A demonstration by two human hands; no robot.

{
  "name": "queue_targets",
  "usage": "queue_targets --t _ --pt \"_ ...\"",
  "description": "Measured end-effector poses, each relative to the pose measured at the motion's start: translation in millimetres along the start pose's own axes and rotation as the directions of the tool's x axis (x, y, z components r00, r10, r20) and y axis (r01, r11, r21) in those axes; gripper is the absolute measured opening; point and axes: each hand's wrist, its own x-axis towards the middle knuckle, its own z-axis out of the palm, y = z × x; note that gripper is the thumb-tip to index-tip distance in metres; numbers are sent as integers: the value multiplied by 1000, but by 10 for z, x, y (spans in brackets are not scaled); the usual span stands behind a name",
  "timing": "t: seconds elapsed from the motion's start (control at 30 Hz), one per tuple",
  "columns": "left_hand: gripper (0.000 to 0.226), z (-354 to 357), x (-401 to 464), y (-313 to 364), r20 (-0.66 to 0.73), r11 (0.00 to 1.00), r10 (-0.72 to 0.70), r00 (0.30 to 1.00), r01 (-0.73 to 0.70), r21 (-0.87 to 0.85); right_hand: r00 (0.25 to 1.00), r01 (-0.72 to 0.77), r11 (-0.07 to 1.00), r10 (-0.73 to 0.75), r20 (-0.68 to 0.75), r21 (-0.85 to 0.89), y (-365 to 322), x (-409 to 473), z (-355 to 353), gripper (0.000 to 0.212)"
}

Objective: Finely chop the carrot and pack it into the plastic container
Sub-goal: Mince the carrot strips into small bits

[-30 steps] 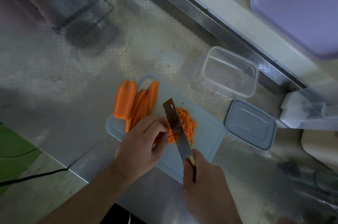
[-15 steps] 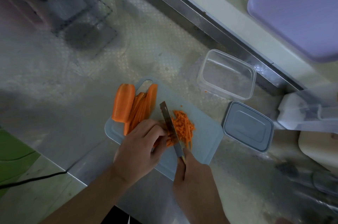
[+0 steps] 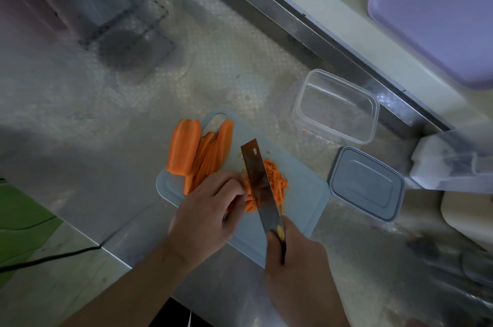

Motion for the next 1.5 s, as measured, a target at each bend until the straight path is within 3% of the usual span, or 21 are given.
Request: queue_targets --t 0.67,0.9,1.23,1.5 --pt "10 19 0 -12 2 999 5 1000 -5 38 999 -16 990 22 43 -139 -26 44 105 19" --pt "12 15 -1 0 9 999 0 1000 0 40 999 -30 996 34 43 -80 20 66 225 31" --pt "4 -11 -5 40 45 999 7 999 -8 34 1000 7 1000 -7 -15 14 123 77 221 32" --pt "6 -84 -6 85 -32 1000 2 999 -2 20 1000 -16 998 16 0 63 140 55 215 14"
